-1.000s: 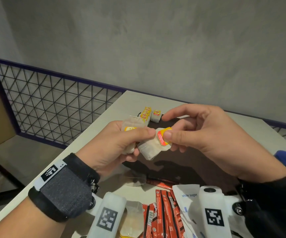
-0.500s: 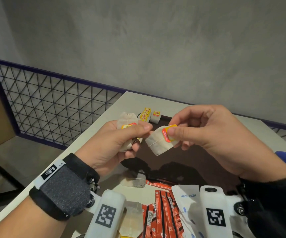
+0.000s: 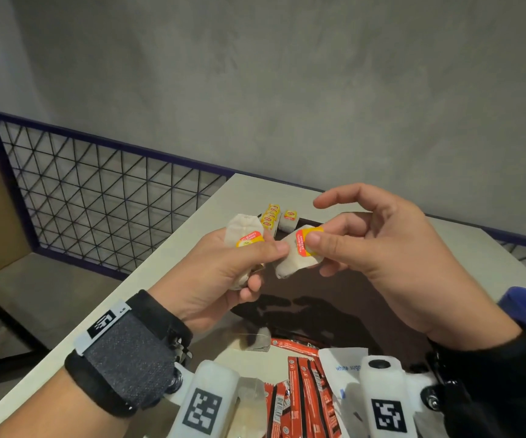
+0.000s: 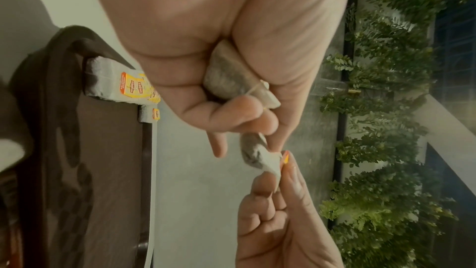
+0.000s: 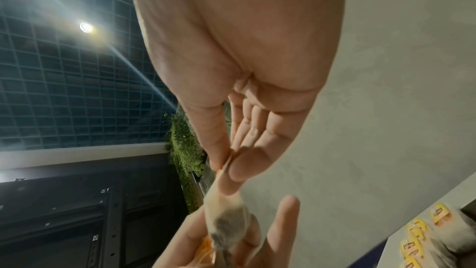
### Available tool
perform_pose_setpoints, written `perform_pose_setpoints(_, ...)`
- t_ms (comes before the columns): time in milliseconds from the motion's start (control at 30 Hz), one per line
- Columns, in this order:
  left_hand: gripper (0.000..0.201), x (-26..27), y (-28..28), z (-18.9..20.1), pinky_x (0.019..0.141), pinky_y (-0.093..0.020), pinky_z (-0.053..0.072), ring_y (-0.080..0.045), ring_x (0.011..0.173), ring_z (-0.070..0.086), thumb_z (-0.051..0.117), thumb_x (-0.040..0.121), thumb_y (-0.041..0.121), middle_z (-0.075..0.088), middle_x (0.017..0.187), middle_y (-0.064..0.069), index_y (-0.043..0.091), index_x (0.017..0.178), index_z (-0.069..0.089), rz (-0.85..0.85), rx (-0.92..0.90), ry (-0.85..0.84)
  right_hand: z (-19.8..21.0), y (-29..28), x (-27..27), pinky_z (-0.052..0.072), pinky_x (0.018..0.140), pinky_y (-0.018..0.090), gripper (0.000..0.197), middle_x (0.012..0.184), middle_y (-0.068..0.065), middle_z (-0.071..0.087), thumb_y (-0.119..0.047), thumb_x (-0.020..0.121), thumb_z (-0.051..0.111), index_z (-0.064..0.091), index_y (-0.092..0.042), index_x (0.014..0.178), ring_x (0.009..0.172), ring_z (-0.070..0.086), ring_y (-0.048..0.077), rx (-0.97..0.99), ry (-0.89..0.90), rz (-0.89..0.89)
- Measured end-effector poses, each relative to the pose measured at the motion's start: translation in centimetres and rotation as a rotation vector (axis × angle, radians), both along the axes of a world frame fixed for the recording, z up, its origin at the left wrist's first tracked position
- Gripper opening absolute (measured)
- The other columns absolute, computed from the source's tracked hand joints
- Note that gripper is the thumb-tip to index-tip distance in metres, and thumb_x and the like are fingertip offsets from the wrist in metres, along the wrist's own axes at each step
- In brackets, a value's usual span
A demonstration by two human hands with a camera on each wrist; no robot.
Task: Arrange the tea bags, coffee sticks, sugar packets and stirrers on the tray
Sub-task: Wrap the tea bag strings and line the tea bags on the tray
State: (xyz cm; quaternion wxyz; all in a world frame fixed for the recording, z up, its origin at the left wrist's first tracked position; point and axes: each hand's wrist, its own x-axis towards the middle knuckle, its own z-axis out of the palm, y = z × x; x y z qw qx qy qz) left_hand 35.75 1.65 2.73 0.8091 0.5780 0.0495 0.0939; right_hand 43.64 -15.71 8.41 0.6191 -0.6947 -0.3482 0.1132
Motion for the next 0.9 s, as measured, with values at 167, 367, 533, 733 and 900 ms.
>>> perform_pose_setpoints(167, 0.013, -0.18, -0.05, -0.05, 0.037, -0.016, 0.034, -0.005, 0.042, 0.043, 0.078, 0.075, 0.016, 0.061, 0.064, 0.003, 0.022, 0.073, 0.067, -0.057, -0.012, -0.024, -0.36, 0.33, -0.16, 0.058, 0.059, 0.033, 0.033, 0.071, 0.012, 0.073, -0.001, 0.08, 0.08, 0.065, -0.01, 0.107, 0.058, 0.068, 0.021, -0.033, -0.029, -0.018)
perform_pose_setpoints(367, 0.013, -0.35, -0.04, 0.26, 0.039, -0.015, 0.039, -0.006, 0.044, 0.047, 0.081, 0.065, 0.017, 0.065, 0.066, -0.002, 0.025, 0.074, 0.076, -0.02, 0.084, -0.018, -0.33, 0.11, 0.1, 0.06, 0.061, 0.036, 0.03, 0.071, 0.016, 0.073, -0.001, 0.079, 0.081, 0.066, -0.01, 0.103, 0.059, 0.069, 0.023, -0.052, -0.069, -0.036)
perform_pose_setpoints(533, 0.014, -0.39, -0.21, 0.09, 0.04, -0.016, 0.039, -0.007, 0.044, 0.048, 0.083, 0.067, 0.017, 0.07, 0.072, -0.008, 0.025, 0.077, 0.076, -0.027, 0.163, -0.009, -0.46, 0.05, 0.33, 0.061, 0.062, 0.038, 0.029, 0.072, 0.018, 0.072, 0.001, 0.079, 0.081, 0.066, -0.008, 0.102, 0.059, 0.068, 0.022, -0.065, -0.091, -0.03)
perform_pose_setpoints(733, 0.008, -0.09, -0.08, -0.09, 0.037, -0.016, 0.035, -0.007, 0.042, 0.047, 0.081, 0.075, 0.014, 0.068, 0.072, -0.007, 0.018, 0.077, 0.075, 0.004, 0.206, 0.002, -0.58, 0.05, 0.4, 0.061, 0.061, 0.035, 0.028, 0.077, 0.024, 0.072, 0.002, 0.079, 0.081, 0.066, -0.006, 0.102, 0.063, 0.068, 0.031, -0.097, -0.118, -0.019)
perform_pose_setpoints(900, 0.009, -0.12, -0.07, -0.05, 0.036, -0.016, 0.033, -0.008, 0.041, 0.046, 0.081, 0.07, 0.025, 0.067, 0.075, -0.008, 0.02, 0.075, 0.076, -0.012, 0.211, 0.007, -0.58, 0.02, 0.45, 0.06, 0.062, 0.037, 0.027, 0.076, 0.018, 0.074, -0.001, 0.08, 0.081, 0.066, -0.009, 0.1, 0.065, 0.069, 0.04, -0.132, -0.161, -0.035)
